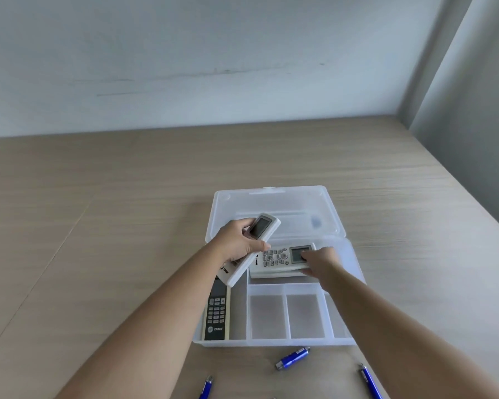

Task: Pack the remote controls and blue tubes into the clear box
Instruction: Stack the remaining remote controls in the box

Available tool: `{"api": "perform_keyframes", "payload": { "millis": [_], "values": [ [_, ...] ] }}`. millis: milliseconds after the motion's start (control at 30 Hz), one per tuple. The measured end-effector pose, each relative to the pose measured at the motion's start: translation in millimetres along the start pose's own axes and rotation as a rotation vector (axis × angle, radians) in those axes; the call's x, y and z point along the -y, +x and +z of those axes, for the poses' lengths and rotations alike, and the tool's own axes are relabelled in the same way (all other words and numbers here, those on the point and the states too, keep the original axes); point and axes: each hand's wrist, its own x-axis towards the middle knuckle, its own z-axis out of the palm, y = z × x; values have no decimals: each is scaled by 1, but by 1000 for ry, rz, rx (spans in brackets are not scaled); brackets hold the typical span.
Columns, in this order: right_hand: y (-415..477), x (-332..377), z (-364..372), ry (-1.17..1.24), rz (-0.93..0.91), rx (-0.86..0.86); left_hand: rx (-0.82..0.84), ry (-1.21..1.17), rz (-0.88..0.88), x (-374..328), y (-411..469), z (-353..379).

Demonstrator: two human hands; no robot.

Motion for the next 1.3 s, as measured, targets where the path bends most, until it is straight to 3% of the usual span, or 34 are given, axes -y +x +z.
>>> {"api": "perform_keyframes", "payload": {
  "millis": [100, 267, 433, 567, 767, 967, 1300],
  "values": [
    [-2, -1, -6, -319, -108, -80, -19, 38, 45, -1, 3, 4],
    [-8, -1, -13, -534, -225, -90, -43, 192, 128, -5, 6, 14],
    [-6, 1, -50, -604, -575, -422, -9, 383, 284, -26, 14, 39],
    [7, -4, -78, -586, -446, -416, 105, 556, 355, -34, 23, 72],
    [11, -3, -80, -564, -442, -374, 150, 747, 333, -12, 32, 92],
    [13, -3, -82, -548, -428, -352, 46, 926, 418, 1, 34, 95],
    [19, -6, -82, -514, -425, -343, -151, 920, 390, 8, 34, 91]
  ]
}}
